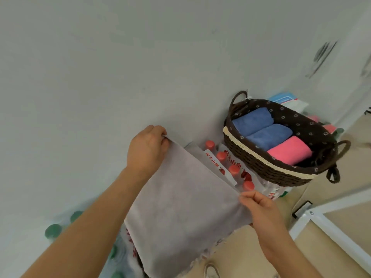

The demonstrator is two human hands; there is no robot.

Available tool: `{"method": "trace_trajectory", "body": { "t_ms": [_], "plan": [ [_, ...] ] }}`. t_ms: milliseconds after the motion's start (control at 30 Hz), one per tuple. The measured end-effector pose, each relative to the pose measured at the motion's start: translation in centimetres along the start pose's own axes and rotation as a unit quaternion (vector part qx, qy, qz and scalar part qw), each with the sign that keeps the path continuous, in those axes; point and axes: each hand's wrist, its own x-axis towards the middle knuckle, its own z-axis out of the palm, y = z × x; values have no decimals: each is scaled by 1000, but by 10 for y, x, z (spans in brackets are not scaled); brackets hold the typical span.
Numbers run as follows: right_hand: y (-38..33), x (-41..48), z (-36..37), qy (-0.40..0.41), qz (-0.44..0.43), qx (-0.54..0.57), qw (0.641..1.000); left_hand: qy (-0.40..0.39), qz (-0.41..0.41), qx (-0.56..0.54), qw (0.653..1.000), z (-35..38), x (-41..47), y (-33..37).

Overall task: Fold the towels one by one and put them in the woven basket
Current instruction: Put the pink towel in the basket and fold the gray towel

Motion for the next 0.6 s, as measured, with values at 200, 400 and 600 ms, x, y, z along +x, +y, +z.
{"method": "trace_trajectory", "body": {
  "t_ms": [200,400,600],
  "plan": [
    [-4,41,-15,25,-114,-372,921,-125,-20,-4,992,53,8,14],
    [-41,107,50,-45,-232,-396,887,-174,-126,-115,970,60,-4,20],
    [-55,179,112,-97,-171,-444,874,-135,-204,-215,945,53,-11,21]
  ]
}}
